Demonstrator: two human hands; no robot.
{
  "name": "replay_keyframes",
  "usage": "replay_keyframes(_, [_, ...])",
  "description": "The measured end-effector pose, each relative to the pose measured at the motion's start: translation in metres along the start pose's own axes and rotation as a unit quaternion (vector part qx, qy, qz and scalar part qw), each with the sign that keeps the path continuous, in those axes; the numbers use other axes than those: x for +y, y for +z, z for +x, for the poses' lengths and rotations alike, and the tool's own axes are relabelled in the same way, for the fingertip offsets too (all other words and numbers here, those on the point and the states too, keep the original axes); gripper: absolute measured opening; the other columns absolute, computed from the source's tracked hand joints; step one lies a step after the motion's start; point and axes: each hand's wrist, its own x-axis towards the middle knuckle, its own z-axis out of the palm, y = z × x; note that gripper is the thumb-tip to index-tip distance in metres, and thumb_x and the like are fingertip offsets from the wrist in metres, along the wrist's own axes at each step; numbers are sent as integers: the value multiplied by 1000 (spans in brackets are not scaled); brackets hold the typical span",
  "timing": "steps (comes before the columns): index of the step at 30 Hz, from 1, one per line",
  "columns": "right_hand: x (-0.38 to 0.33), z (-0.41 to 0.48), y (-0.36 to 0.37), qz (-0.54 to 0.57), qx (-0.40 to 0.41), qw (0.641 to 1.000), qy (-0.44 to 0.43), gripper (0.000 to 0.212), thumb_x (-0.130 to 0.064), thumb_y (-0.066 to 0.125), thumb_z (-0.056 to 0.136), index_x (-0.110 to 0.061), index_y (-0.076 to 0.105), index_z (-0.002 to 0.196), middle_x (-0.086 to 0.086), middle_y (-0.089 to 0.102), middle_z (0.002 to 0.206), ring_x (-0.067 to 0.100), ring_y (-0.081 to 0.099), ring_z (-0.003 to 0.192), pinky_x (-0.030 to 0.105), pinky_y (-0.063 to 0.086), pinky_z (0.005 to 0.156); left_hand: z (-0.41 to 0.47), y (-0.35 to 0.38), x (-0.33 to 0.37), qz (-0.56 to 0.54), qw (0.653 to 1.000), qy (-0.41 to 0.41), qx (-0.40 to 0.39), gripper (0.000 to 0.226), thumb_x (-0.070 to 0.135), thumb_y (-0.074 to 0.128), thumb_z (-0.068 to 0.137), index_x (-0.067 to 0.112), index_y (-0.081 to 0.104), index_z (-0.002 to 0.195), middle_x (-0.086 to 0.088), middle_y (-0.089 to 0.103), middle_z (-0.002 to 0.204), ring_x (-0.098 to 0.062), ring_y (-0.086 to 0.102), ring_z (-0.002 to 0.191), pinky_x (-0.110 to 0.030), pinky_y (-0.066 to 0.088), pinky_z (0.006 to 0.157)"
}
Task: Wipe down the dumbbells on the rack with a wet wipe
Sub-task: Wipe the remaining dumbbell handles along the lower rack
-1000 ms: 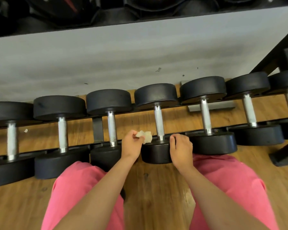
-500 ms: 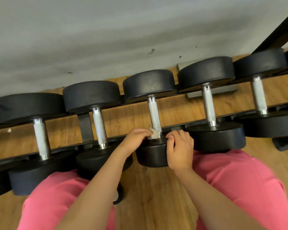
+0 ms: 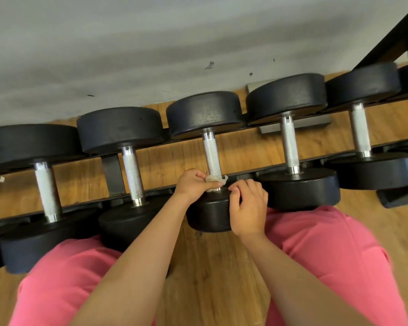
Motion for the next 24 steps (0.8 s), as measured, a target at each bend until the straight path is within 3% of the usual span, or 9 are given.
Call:
replay_keyframes(5, [1,0,0,0,-2,1000,-2,31,-29,34,91,-17,62,83,-2,57,85,19,49,87,39,39,84,-1,-4,-6,-27,999,5,33,25,18,87,70,14,64,78,-2,69,91,-18,65,92,-35,54,86])
replay_keyframes(11, [0,0,1,1,1,1000,1,32,-29,33,91,-17,61,82,-1,57,84,21,49,87,40,38,83,2,-2,7,51,998,-18,9,38,25,90,64,17,62,88,1,67,95,-15,62,91,-32,53,82])
replay_keyframes(18, [-1,0,1,2,0,1000,6,34,-30,32,91,-17,62,81,-2,56,83,20,49,86,37,37,84,2,-4,3,22,999,-24,18,32,14,89,64,15,63,82,-2,70,95,-18,65,95,-28,53,78])
replay_keyframes(24, [-1,0,1,0,1,1000,7,34,-30,32,91,-17,61,80,-1,55,82,20,48,84,38,39,83,2,5,6,42,998,-15,40,40,26,92,60,17,60,82,0,65,96,-17,61,91,-35,54,81])
